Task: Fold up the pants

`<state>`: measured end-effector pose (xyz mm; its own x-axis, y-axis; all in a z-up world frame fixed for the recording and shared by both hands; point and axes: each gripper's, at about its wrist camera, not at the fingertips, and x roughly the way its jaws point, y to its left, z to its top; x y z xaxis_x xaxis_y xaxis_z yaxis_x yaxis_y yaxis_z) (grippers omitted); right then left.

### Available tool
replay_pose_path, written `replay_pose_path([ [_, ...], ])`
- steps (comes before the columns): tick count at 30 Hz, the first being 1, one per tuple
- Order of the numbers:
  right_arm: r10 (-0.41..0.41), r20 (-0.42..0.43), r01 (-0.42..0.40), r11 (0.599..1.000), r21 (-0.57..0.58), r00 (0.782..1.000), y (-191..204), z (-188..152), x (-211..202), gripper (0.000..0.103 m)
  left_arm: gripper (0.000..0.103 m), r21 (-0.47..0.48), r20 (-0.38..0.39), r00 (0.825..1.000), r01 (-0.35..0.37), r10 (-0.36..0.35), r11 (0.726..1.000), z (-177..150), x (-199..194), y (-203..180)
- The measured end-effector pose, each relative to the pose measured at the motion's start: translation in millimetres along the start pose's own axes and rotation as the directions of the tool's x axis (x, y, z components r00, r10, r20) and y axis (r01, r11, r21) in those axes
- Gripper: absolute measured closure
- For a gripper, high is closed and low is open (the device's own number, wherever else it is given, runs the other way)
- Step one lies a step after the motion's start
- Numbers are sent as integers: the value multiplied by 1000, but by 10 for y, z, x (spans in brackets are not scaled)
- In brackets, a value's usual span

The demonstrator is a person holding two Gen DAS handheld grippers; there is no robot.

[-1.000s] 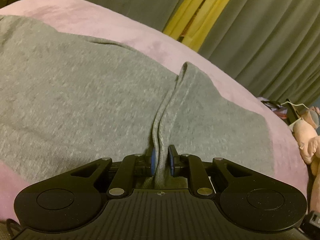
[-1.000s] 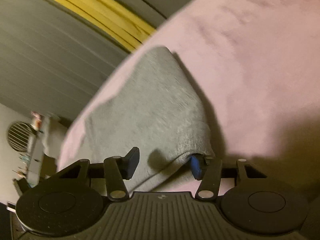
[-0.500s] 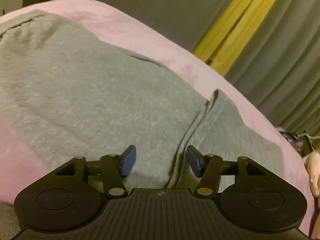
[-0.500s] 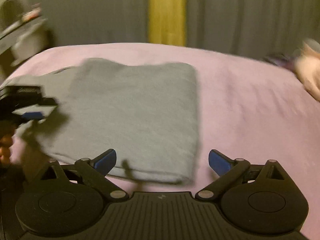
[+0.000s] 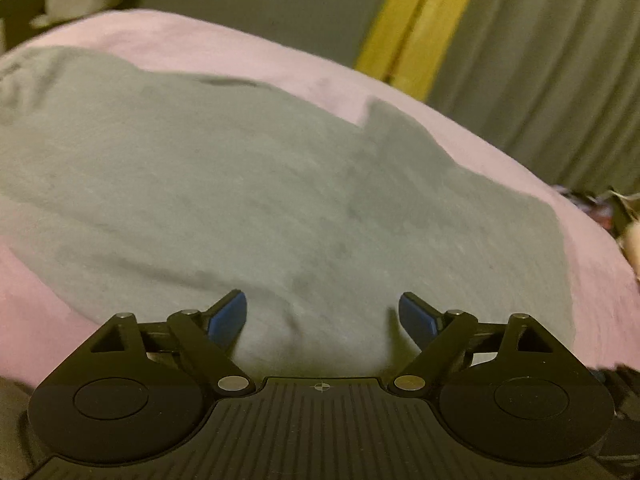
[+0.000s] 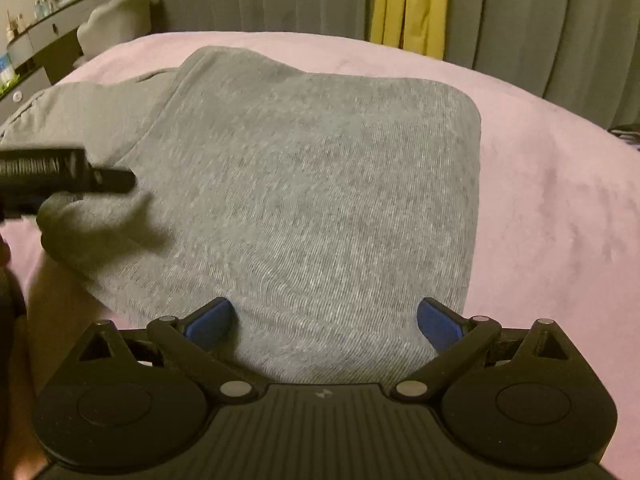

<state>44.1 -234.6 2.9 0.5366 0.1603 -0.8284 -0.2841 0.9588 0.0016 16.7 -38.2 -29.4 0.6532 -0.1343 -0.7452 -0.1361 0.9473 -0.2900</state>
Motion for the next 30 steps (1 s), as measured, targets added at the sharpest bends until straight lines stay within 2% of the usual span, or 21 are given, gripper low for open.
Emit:
replay_pose_path([
  [3, -23, 1, 23, 999, -27, 1000, 83, 7, 5, 4, 7, 49, 23, 1000, -3, 2, 999, -77, 29, -125],
  [5, -23, -1, 23, 999, -25, 1000, 91, -12, -29, 4, 7, 84, 28, 999, -29, 27, 996, -98, 54, -189],
  [8, -18, 2, 18, 1000, -22, 1000, 79, -7, -10, 4, 7, 77, 20, 1000, -25, 24, 997, -94, 45, -169],
  [14, -17, 2, 17, 1000, -21, 1000, 84, 2, 1, 4, 7, -34, 0, 1000, -11, 11, 999, -21, -53, -45],
  [20, -18, 0, 18, 1000, -21, 1000, 84, 4, 4, 4, 7, -120, 25, 999, -18, 21, 993, 31, -153, 84],
  [24, -20, 1, 20, 1000, -20, 1000, 85, 3, 1, 4, 7, -149, 16, 1000, 3, 0, 989, 55, -216, 168],
  [26, -20, 3, 20, 1000, -22, 1000, 90, 1, -1, 4, 7, -164, 34, 999, 24, -19, 986, 60, -244, 201],
  [30, -19, -1, 19, 1000, -21, 1000, 85, 2, -4, 4, 7, -227, 22, 998, 63, -60, 972, 94, -220, 271],
])
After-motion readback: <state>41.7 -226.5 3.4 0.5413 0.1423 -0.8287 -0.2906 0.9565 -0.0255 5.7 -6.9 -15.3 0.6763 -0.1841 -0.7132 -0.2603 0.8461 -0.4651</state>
